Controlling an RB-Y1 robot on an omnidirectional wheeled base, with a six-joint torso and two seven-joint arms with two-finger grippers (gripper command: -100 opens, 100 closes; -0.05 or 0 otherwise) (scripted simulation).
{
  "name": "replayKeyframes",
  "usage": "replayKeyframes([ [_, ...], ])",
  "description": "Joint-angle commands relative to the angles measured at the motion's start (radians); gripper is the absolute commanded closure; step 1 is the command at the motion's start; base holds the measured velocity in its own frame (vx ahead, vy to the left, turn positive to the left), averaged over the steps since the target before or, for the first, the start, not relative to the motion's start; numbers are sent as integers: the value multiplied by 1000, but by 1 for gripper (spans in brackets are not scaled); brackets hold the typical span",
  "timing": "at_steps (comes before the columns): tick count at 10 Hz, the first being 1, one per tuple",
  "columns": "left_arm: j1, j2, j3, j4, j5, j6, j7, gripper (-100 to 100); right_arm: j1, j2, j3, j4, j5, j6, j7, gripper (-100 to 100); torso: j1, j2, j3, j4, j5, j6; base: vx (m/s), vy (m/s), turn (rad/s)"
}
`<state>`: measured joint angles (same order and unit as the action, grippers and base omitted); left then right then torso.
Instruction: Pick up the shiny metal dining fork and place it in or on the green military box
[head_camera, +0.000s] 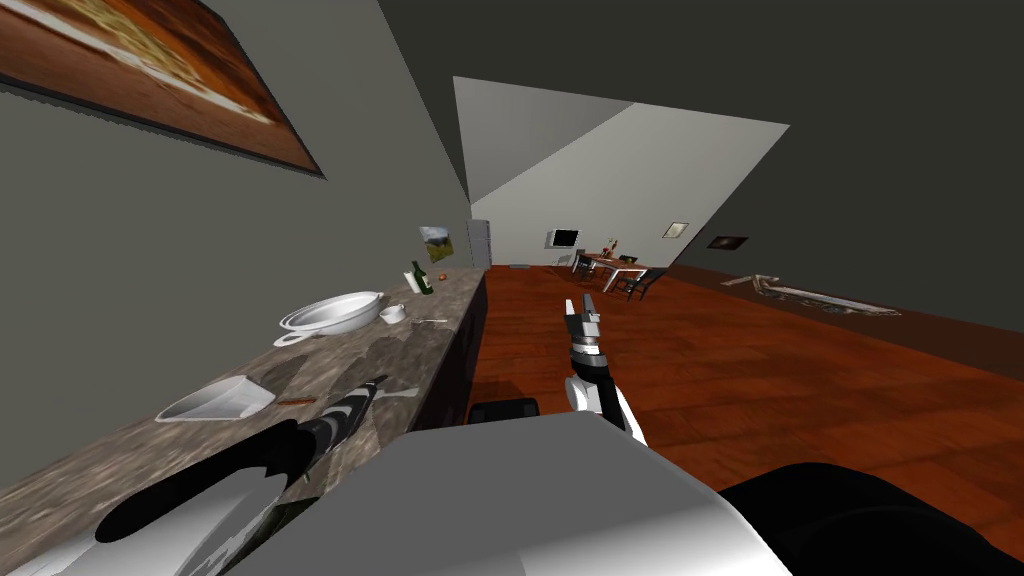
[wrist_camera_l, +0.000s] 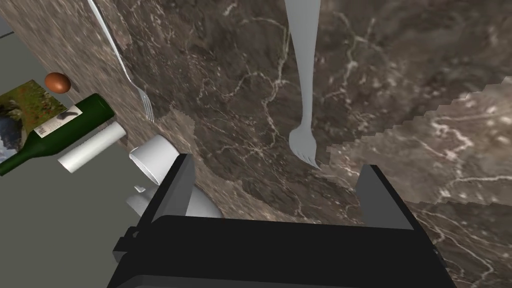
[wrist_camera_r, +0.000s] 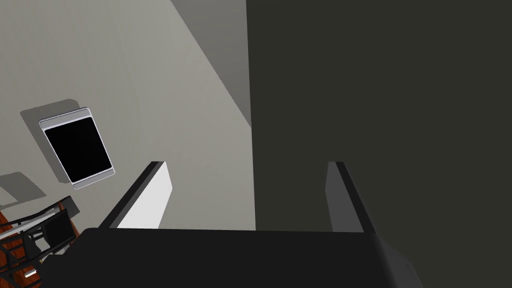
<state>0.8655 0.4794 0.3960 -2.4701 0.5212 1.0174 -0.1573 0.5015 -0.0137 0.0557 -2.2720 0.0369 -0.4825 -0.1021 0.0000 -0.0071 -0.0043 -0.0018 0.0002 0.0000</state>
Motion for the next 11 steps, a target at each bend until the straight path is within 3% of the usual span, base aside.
replayKeyframes([
  [1, 18, 13, 7, 4, 20, 50, -8, -100, 0, 0, 0, 0, 0, 0, 0, 0, 0, 0, 0, 0, 0, 0, 119, -17, 43],
  [2, 18, 13, 7, 4, 20, 57, -8, -100, 0, 0, 0, 0, 0, 0, 0, 0, -1, -1, 0, 0, 0, 0, 98, -9, 26],
  [6, 67, 51, 22, 17, 74, 204, -30, -100, 0, 0, 0, 0, 0, 0, 0, 0, -3, -5, -3, -1, -1, 0, 177, -23, 58],
  [11, 101, 78, 34, 26, 113, 336, -46, -100, 0, 0, 0, 0, 0, 0, 0, 0, 0, -1, -1, 0, 0, 0, 122, 7, 36],
])
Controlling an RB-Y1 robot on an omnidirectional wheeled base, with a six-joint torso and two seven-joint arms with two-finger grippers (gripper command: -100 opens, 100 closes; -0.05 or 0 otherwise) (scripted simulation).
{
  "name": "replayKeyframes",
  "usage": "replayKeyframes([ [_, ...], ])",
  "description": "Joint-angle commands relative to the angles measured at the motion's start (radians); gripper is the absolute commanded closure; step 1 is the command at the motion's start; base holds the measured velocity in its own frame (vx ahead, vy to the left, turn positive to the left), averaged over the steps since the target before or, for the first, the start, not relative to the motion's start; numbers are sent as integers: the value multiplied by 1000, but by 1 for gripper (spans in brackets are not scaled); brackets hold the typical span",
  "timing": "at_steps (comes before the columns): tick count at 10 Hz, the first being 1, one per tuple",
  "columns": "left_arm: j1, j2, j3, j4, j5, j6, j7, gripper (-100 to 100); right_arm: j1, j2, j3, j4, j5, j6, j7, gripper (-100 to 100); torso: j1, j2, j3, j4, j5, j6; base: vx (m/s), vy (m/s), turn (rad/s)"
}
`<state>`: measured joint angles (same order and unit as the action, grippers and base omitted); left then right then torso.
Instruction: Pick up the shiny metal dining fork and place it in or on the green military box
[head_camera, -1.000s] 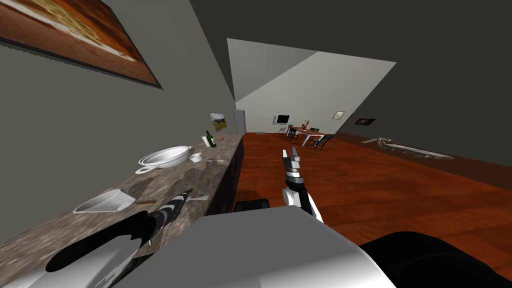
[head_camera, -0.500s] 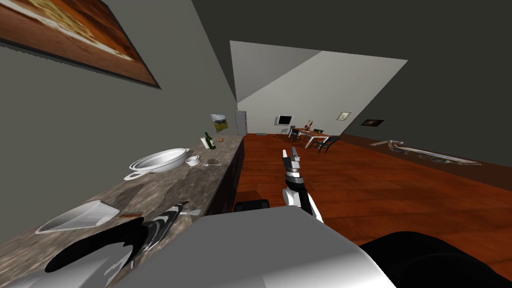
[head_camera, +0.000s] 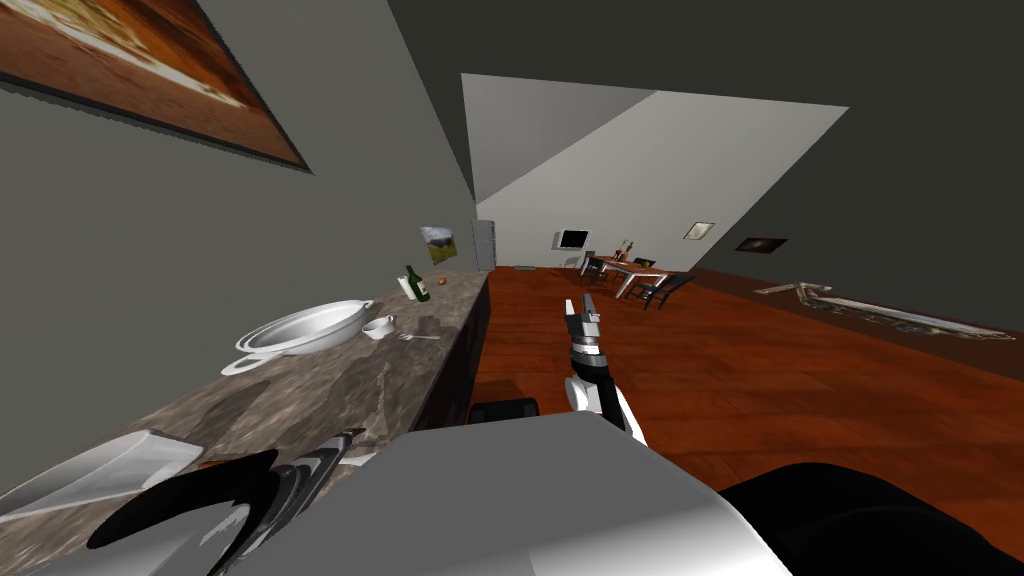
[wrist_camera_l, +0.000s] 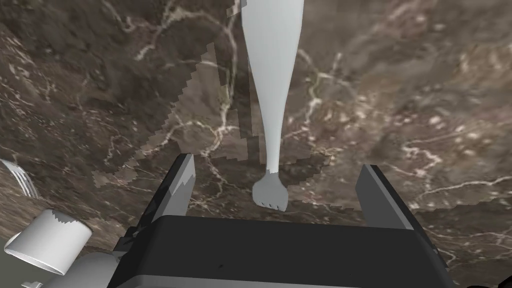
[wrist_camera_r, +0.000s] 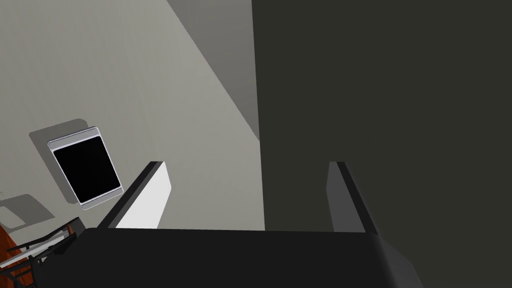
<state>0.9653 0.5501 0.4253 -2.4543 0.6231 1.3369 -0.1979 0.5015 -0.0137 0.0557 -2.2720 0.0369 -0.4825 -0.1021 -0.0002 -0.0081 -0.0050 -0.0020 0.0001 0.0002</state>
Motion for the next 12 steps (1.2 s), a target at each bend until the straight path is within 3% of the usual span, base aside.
replayKeyframes([
  [1, 7, 13, 8, 12, 18, 37, -8, -100, 0, 0, 0, 0, 0, 0, 0, 0, 0, 0, 0, 0, 0, 0, 110, -14, 26],
  [3, 18, 24, 12, 15, 31, 76, -13, -100, 0, 0, 0, 0, 0, 0, 0, 0, 0, 2, 1, 0, 0, 0, 84, 0, 24],
  [4, 14, 21, 12, 5, 26, 68, -6, -100, 0, 0, 0, 0, 0, 0, 0, 0, 1, 3, 2, 1, 0, 0, 37, 5, 5],
  [5, 14, 22, 13, 4, 28, 74, -6, 0, 0, 0, 0, 0, 0, 0, 0, 0, 1, 5, 3, 1, 0, 0, 7, 1, -1],
  [6, 2, 19, 0, 35, 17, 56, -11, -100, 0, 0, 0, 0, 0, 0, 0, 0, 1, 7, 4, 2, 0, 0, -5, -5, -46],
  [9, -21, 14, -24, 96, -5, 21, -21, -100, 0, 0, 0, 0, 0, 0, 0, 0, 0, 10, 6, 2, 0, 0, -19, -8, -47],
  [10, -19, 15, -21, 85, -3, 29, -18, -100, 0, 0, 0, 0, 0, 0, 0, 0, 0, 10, 6, 2, 0, 0, -8, -4, -10],
  [11, -20, 15, -22, 87, -3, 27, -19, 100, 0, 0, 0, 0, 0, 0, 0, 0, 0, 9, 5, 2, 0, 0, 0, 0, 0],
  [12, -19, 15, -22, 87, -3, 27, -19, 100, 0, 0, 0, 0, 0, 0, 0, 0, 0, 9, 5, 2, 0, 0, -4, 0, 10],
])
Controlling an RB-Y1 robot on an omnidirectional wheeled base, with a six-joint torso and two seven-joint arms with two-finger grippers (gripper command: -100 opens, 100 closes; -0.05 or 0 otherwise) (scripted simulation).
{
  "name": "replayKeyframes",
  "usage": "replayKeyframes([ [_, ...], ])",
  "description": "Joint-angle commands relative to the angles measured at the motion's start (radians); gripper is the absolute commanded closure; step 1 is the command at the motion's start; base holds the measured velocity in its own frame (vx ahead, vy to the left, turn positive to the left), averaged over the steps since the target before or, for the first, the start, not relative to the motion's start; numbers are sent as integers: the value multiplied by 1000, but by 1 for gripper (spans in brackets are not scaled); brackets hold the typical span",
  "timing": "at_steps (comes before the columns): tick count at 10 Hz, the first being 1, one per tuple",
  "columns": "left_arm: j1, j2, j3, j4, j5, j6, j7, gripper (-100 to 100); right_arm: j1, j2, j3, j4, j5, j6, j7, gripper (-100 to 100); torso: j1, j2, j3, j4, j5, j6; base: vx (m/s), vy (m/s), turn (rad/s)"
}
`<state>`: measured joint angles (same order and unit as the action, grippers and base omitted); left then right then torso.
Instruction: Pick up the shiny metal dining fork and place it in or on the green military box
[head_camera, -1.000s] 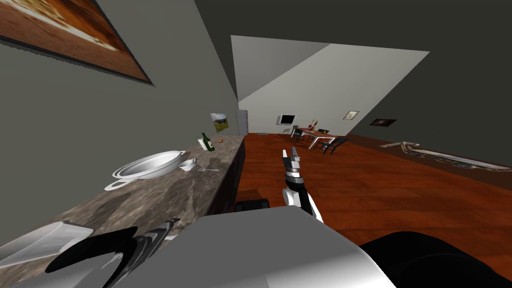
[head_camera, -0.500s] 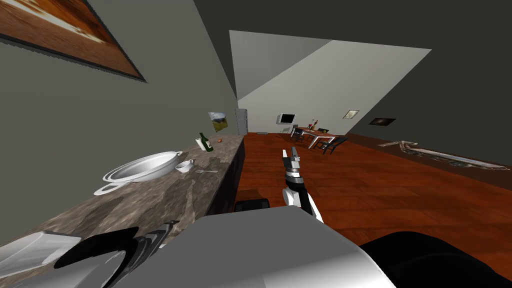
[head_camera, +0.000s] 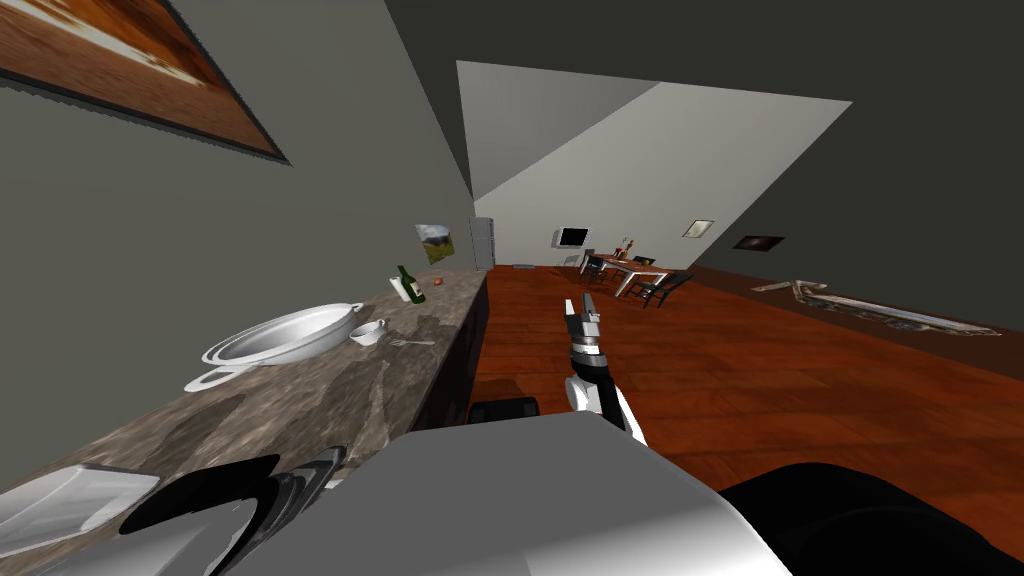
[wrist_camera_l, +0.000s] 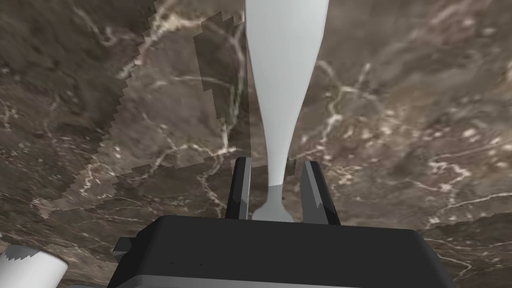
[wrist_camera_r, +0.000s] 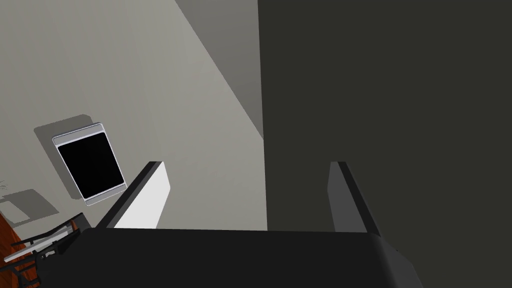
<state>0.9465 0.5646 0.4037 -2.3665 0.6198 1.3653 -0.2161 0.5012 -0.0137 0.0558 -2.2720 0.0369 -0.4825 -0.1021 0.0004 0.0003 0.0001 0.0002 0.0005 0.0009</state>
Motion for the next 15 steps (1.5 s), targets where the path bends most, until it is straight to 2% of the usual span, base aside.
replayKeyframes([
  [1, 0, 0, 0, 0, 0, 0, 0, 100, 0, 0, 0, 0, 0, 0, 0, 0, 0, 0, 0, 0, 0, 0, 0, 0, 0],
  [3, 0, 0, 0, 0, 0, 0, 0, 100, 0, 0, 0, 0, 0, 0, 0, 0, 0, 0, 0, 0, 0, 0, 0, 0, 0],
  [4, 0, 0, 0, 0, 0, 0, 0, 0, 0, 0, 0, 0, 0, 0, 0, 0, 0, 0, 0, 0, 0, 0, 0, 0, 0],
  [5, 13, 3, 14, -32, 13, 16, 4, 100, 0, 0, 0, 0, 0, 0, 0, 0, 0, 0, 0, 0, 0, 0, 9, 3, 59],
  [7, 29, 6, 30, -73, 28, 39, 11, 100, 0, 0, 0, 0, 0, 0, 0, 0, 0, 0, 0, 0, -1, 0, 21, 9, 54],
  [8, 22, 4, 22, -59, 20, 30, 9, 100, 0, 0, 0, 0, 0, 0, 0, 0, 0, -1, 0, 0, 0, 0, 11, 5, 8],
  [9, 23, 5, 23, -61, 21, 33, 9, 0, 0, 0, 0, 0, 0, 0, 0, 0, 0, 0, 0, 0, 0, 0, 0, 0, 0],
  [10, 15, 33, 47, -61, 16, 37, 23, 100, 0, 0, 0, 0, 0, 0, 0, 0, 0, 0, 0, 0, 0, 0, -20, -38, -21],
  [15, -3, 122, 134, -48, 21, 55, 65, 100, 0, 0, 0, 0, 0, 0, 0, 0, -5, 8, 5, 2, -3, 0, -86, -67, -16],
])
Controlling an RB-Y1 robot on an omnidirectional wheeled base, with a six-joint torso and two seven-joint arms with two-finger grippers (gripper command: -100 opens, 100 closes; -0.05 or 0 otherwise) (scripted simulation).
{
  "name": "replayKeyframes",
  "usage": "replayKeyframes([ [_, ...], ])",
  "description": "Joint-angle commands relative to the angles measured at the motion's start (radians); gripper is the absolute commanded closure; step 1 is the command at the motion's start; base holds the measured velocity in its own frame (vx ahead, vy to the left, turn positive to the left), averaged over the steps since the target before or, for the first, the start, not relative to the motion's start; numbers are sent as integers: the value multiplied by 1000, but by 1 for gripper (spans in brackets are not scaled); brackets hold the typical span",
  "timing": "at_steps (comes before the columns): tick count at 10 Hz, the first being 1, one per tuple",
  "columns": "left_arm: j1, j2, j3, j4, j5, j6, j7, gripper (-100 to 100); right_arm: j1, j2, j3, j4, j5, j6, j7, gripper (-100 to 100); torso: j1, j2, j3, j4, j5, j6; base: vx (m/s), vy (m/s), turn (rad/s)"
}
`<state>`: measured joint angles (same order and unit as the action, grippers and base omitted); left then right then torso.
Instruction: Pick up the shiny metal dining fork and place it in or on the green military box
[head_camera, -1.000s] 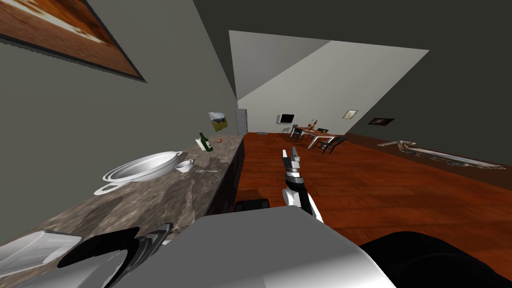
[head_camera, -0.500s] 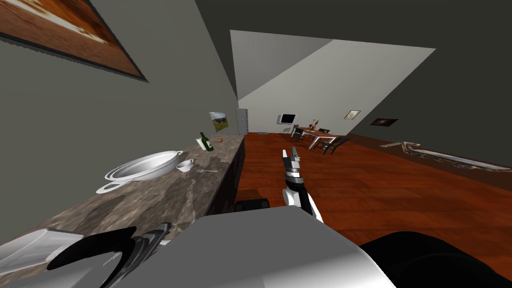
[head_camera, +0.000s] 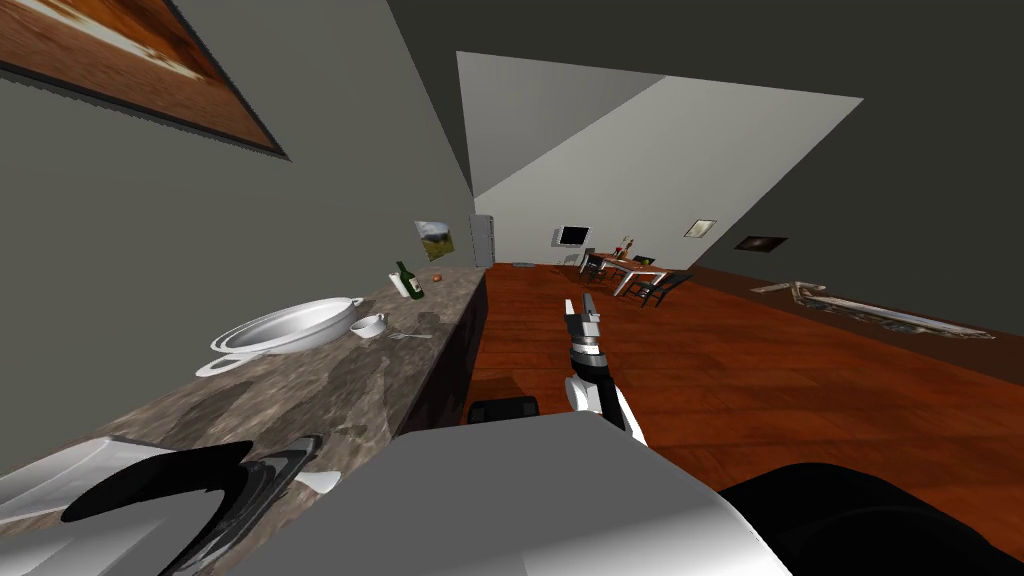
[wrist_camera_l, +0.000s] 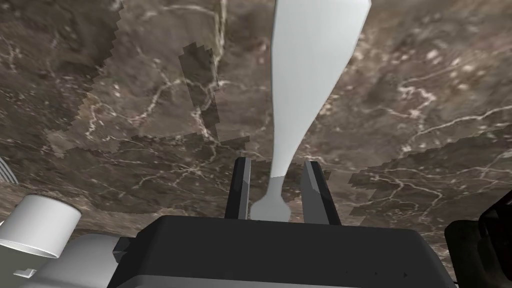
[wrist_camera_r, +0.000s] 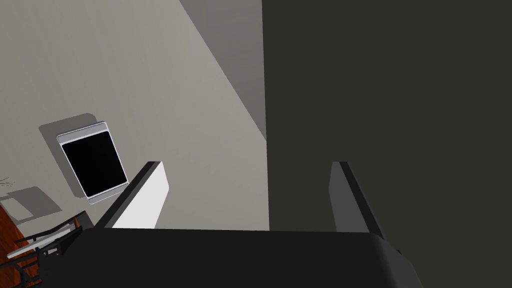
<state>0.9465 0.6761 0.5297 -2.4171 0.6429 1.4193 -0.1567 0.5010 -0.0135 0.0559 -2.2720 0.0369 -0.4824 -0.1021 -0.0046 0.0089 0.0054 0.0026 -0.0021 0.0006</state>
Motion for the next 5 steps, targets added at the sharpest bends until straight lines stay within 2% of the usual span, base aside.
replayKeyframes([
  [1, -7, 28, 26, 5, 0, 6, 14, 100, 0, 0, 0, 0, 0, 0, 0, 0, 0, 0, 0, 0, 0, 0, -104, -48, -8],
  [2, -10, 45, 43, 8, 2, 10, 23, 100, 0, 0, 0, 0, 0, 0, 0, 0, 0, 1, 0, 0, 0, 0, -108, -55, -7],
  [3, -17, 79, 79, 14, 7, 19, 39, 100, 0, 0, 0, 0, 0, 0, 0, 0, 0, 1, 1, 1, 0, 0, -155, -72, -18],
  [5, -24, 110, 113, 21, 12, 27, 54, 100, 0, 0, 0, 0, 0, 0, 0, 0, -2, 3, 2, 1, -1, -1, -116, -79, -9],
])
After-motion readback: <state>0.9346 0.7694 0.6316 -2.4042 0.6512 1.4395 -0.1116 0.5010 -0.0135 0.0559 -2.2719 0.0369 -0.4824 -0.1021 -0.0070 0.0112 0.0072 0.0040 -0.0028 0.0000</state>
